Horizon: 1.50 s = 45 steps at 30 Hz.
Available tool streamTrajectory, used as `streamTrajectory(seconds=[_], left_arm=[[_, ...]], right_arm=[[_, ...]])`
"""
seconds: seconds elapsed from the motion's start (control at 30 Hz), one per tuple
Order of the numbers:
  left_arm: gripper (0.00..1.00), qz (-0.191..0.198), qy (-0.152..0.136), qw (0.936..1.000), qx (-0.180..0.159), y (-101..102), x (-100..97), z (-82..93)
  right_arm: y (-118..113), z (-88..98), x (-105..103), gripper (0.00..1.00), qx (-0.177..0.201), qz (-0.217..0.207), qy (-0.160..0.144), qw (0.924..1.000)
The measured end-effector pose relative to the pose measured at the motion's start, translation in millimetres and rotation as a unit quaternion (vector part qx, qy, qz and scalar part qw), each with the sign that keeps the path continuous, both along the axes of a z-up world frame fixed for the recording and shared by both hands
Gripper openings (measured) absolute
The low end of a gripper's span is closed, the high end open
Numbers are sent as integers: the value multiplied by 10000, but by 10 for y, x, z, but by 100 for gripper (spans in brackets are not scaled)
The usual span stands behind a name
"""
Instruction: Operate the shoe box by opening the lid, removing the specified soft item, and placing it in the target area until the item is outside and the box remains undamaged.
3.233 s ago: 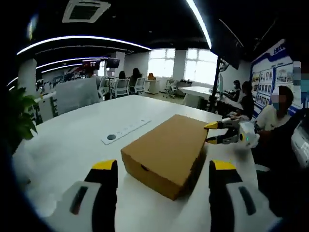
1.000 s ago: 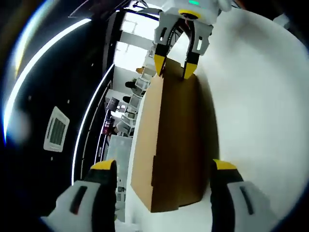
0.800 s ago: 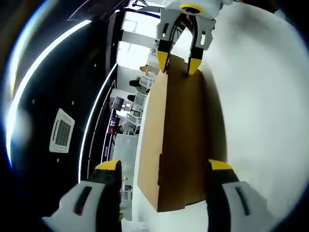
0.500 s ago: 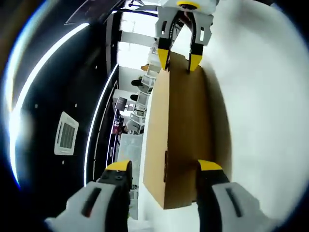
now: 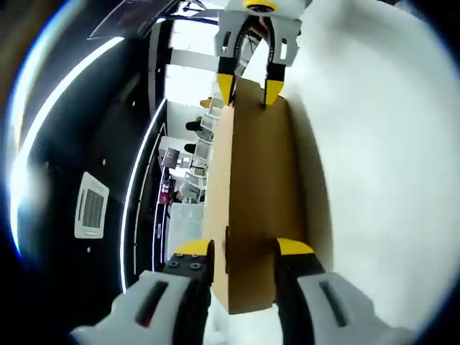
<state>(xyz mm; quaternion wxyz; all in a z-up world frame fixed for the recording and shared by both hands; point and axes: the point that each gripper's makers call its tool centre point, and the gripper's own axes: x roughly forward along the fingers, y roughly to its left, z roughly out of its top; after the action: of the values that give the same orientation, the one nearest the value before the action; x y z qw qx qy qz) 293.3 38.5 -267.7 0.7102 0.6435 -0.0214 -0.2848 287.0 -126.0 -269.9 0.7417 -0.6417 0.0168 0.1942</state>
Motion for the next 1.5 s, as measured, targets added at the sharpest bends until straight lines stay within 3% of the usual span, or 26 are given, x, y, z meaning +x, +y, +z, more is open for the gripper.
streamTrajectory(seconds=[0.33, 0.43, 0.77, 1.5], left_arm=[[29, 46, -45, 10000, -49, -8, 3, -6], [29, 62, 139, 9995, -287, -12, -3, 16], [27, -49, 108, 9998, -152, -17, -9, 8], [27, -137, 440, 9987, -227, -7, -23, 125]], right_arm=[[-2, 1, 3, 30, 21, -28, -32, 10000], [-4, 3, 4, 29, 12, -29, -26, 10000], [-6, 4, 0, 29, -55, -38, 17, 10000], [6, 121, -13, 29, -115, -32, 215, 9997]])
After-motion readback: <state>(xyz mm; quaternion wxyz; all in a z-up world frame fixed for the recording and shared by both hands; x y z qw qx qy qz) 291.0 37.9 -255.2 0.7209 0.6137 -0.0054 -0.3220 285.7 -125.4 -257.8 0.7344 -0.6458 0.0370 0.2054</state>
